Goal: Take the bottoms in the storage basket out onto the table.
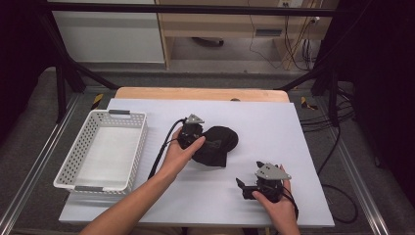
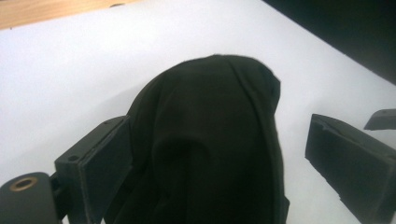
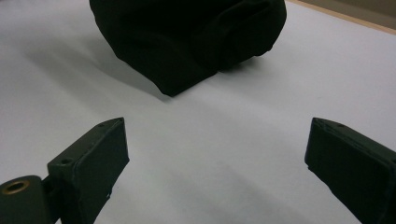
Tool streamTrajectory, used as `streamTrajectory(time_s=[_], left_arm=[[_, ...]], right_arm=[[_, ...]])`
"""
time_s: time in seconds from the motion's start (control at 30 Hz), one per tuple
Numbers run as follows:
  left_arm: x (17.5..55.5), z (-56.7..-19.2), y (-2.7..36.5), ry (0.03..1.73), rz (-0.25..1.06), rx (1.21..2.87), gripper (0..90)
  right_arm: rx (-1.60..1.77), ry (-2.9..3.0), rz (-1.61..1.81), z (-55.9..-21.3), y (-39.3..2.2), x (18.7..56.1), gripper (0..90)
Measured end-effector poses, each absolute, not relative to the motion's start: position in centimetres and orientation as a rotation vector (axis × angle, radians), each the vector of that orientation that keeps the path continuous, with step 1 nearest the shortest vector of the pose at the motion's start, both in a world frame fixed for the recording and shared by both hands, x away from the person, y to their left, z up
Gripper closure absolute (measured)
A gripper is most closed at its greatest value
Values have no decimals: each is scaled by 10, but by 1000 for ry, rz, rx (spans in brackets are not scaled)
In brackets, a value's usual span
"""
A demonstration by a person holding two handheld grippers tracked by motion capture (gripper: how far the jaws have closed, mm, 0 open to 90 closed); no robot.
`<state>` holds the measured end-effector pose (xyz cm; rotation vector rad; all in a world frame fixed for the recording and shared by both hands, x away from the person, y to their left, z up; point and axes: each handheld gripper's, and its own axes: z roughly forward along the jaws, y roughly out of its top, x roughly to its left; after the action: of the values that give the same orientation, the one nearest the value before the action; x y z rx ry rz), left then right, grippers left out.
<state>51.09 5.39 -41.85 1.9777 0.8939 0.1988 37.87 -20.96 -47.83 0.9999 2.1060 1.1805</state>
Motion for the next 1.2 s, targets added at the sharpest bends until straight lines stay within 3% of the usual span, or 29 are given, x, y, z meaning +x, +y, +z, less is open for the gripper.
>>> streamTrajectory(time_s=[1.2], left_arm=[[498, -402, 62, 830, 253, 1999, 67]], right_arm=[[1009, 2095, 1183, -478, -213, 379, 48]])
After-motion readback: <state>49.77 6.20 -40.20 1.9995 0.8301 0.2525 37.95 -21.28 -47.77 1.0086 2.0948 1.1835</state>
